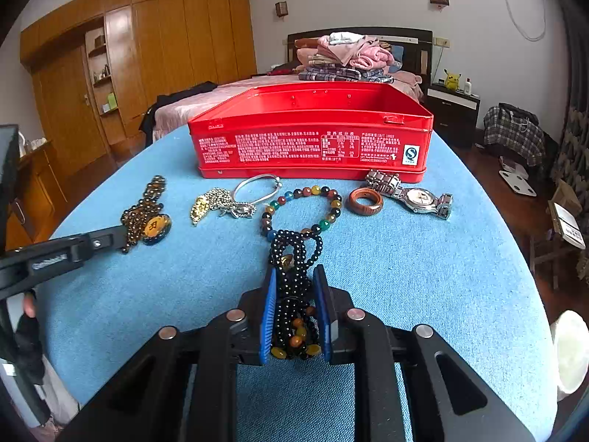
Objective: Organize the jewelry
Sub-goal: 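Grasp the gold pendant chain with the left gripper while the right gripper holds the necklace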
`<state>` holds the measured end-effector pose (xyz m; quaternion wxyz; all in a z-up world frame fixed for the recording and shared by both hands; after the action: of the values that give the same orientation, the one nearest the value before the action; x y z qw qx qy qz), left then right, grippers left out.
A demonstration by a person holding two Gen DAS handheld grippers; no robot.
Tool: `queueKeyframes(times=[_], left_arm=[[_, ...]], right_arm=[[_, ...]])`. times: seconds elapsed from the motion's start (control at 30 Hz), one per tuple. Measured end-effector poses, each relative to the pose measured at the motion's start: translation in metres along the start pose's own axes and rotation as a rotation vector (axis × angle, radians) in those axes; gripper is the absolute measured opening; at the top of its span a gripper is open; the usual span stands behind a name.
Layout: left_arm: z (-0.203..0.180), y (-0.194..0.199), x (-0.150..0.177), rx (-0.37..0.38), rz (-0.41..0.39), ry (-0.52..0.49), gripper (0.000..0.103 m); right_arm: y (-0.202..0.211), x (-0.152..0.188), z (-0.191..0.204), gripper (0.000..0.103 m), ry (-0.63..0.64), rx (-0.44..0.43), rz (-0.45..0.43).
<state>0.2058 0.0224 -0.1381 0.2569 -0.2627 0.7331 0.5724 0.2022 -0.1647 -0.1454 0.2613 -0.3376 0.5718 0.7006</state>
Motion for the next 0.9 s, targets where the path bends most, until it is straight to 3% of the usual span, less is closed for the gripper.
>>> queueKeyframes(times=[0.03,0.07,0.13,0.2,0.53,0.6,0.67,0.9], left_arm=[[-0.001,0.002,-0.002,0.013,-0.007,0.010,0.022],[-0.002,0.004,-0.004,0.017,-0.014,0.017,0.045],[-0.004,0.008,-0.009,0.021,-0.043,0.028,0.056],[-0.010,0.007,-0.016,0.030,-0.061,0.025,0.058],[-0.006,-0.031,-0.026,-0.003,-0.023,0.065,0.053],[-0.006,-0.031,-0.024,-0.018,-0.022,0.059,0.048],[-0.008,-0.033,-0.023,-0.008,-0.017,0.052,0.023],[-0.014,-0.025,-0.019,-0.004,-0.043,0.025,0.016]], right_arm=[[0.000,0.000,0.000,0.020,-0.001,0.000,0.000],[0.000,0.000,0.000,0.020,0.000,0.000,0.000],[0.000,0.000,0.000,0.020,0.001,0.000,0.000],[0.000,0.000,0.000,0.020,0.000,0.000,-0.001],[0.000,-0.001,0.001,0.020,-0.006,-0.007,-0.001],[0.000,0.000,0.000,0.020,-0.005,-0.005,-0.001],[0.000,0.000,0.000,0.020,-0.006,-0.006,-0.001],[-0.001,-0.002,-0.003,0.020,-0.010,-0.008,0.006]])
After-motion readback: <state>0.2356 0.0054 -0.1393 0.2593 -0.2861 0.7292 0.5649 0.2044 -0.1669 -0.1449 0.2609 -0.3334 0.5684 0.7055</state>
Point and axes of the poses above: each gripper's, at about its wrist camera, not at the fingertips, and y roughly against the way its jaws point, z to its left, x to its underside, the point moved 10 cm from there along -y, roughly the way its jaws point, and after that the axes turned 2 degrees about -y, right-handed, at the moved point
